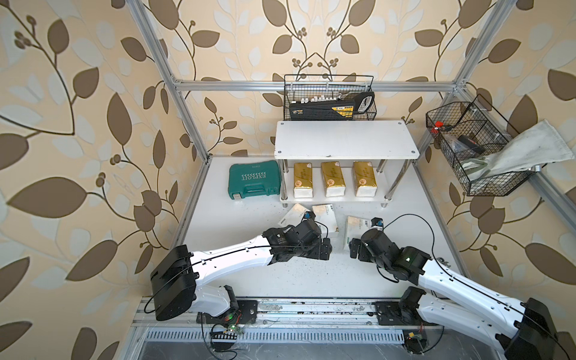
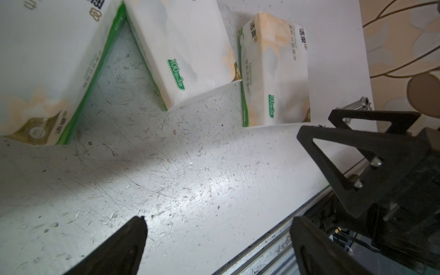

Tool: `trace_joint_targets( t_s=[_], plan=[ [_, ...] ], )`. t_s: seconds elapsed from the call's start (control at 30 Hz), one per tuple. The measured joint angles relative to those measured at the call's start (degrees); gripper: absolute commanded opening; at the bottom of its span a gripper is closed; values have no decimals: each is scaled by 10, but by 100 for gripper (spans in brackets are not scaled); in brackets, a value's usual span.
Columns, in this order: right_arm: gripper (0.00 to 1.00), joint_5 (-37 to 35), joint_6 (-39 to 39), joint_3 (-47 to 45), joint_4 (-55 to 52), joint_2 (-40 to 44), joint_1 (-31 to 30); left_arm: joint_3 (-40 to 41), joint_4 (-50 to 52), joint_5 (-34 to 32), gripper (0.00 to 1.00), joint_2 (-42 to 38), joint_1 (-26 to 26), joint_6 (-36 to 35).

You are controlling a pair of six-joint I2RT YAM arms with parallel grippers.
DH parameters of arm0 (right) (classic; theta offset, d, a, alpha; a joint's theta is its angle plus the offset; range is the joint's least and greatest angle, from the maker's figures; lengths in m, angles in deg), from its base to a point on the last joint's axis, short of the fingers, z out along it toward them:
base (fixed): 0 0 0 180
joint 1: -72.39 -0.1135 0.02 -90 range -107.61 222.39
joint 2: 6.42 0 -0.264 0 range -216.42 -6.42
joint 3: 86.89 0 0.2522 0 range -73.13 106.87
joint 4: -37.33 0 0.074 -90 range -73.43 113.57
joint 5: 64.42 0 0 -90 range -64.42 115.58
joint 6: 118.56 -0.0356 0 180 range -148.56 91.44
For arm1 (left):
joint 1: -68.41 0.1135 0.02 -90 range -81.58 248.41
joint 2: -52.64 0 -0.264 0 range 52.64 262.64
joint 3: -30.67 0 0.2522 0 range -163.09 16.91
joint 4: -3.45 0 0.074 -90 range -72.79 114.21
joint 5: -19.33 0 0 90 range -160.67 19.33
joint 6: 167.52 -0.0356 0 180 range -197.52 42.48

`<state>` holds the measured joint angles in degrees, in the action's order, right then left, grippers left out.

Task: Place the tissue boxes on the shelf by color
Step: Pick up the box of tissues from the center of the board.

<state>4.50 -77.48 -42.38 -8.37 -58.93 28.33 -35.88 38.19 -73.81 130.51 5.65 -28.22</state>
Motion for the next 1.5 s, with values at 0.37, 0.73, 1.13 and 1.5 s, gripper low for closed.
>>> trace_joint_targets(
  t_s=[0.37, 0.73, 1.13, 1.5],
  plan=[
    [99, -35, -16, 0, 56, -99, -13, 18, -17, -15, 99, -4, -3, 12],
    [99, -57, -16, 0, 111, -176, -13, 19, -21, -21, 99, -7, -3, 17],
    [92, -70, 1, 0, 144, -241, -13, 22, -20, -28, 99, -12, -3, 19],
    [80, -59, 10, -19, 134, -184, -13, 22, -15, -29, 99, -14, -3, 20]
  ],
)
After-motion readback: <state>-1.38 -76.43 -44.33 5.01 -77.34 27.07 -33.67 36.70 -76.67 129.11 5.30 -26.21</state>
